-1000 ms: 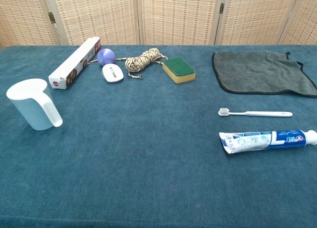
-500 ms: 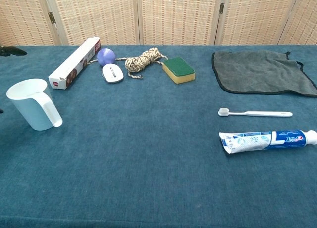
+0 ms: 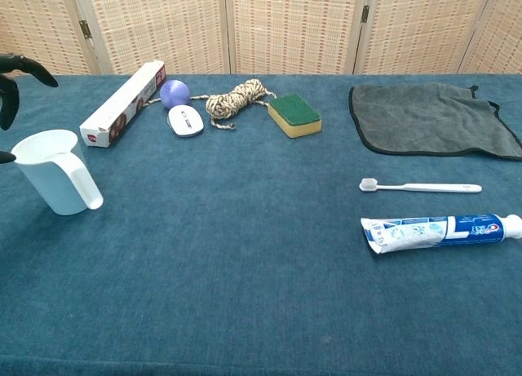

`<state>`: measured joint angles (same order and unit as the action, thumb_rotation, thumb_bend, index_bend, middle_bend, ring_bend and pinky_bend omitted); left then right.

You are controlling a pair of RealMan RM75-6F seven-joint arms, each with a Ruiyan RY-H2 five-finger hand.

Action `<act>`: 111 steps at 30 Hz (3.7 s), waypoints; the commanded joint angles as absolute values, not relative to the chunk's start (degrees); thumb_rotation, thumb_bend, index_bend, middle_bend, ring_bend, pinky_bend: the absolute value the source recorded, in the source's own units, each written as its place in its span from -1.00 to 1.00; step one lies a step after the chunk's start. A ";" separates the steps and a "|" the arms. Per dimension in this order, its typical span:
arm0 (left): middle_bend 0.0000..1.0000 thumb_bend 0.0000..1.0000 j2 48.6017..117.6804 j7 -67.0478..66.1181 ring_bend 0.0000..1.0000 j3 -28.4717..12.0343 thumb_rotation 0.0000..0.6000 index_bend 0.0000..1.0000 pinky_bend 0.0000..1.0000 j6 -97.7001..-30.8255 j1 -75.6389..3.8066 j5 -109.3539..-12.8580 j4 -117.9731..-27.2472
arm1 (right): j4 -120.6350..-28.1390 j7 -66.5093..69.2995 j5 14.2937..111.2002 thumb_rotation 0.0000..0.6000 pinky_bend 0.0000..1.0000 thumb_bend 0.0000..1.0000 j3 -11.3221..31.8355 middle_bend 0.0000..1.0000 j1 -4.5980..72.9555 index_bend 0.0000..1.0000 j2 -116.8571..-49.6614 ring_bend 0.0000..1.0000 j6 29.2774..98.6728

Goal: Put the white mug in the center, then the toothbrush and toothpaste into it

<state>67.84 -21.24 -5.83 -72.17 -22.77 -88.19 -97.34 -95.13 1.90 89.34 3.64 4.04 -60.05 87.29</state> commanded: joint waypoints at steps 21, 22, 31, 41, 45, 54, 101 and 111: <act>1.00 -0.35 66.82 -34.54 0.91 -4.45 1.00 -0.62 1.00 -56.47 -31.07 -74.09 -106.02 | -93.44 3.39 88.22 1.00 -0.52 -0.76 3.31 -0.74 3.72 -0.89 -60.86 -0.69 86.56; 1.00 -0.35 67.00 -34.68 0.91 -4.33 1.00 -0.61 1.00 -56.56 -31.16 -74.08 -106.05 | -93.38 3.44 88.16 1.00 -0.52 -0.76 3.30 -0.74 3.68 -0.89 -60.88 -0.69 86.56; 1.00 -0.35 68.21 -36.83 0.91 -3.28 1.00 -0.54 1.00 -56.19 -32.27 -72.67 -104.65 | -93.05 3.87 88.15 1.00 -0.52 -0.76 3.19 -0.74 3.69 -0.89 -61.03 -0.69 86.33; 1.00 -0.35 68.04 -43.60 0.91 -1.16 1.00 -0.41 1.00 -59.05 -31.65 -68.53 -105.43 | -92.72 4.23 88.37 1.00 -0.52 -0.76 3.06 -0.74 3.75 -0.89 -61.19 -0.69 86.17; 1.00 -0.35 66.92 -43.60 0.91 0.27 1.00 -0.37 1.00 -60.50 -30.68 -69.38 -107.54 | -92.74 4.24 88.50 1.00 -0.52 -0.76 3.04 -0.74 3.84 -0.89 -61.19 -0.69 86.08; 1.00 -0.35 64.44 -44.42 0.91 3.23 1.00 -0.31 1.00 -62.44 -28.83 -70.66 -110.35 | -92.68 4.42 88.76 1.00 -0.52 -0.76 3.08 -0.74 4.13 -0.89 -61.23 -0.68 85.87; 0.00 -0.83 63.25 -46.35 0.11 -5.32 -1.00 -0.83 0.78 -70.04 -30.23 -53.62 -115.61 | -93.23 5.32 91.28 1.00 -0.52 -0.76 2.91 -0.74 3.68 -0.89 -60.01 -0.68 88.71; -0.12 -0.87 63.74 -51.07 0.10 -3.62 -1.00 -0.78 0.78 -72.34 -31.12 -47.62 -117.51 | -93.08 5.68 91.30 1.00 -0.52 -0.76 2.89 -0.74 3.99 -0.89 -59.97 -0.68 88.18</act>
<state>63.76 -51.01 -3.84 -72.27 -30.99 -47.76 -117.33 -93.08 5.68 91.30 2.88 3.99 -59.97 88.18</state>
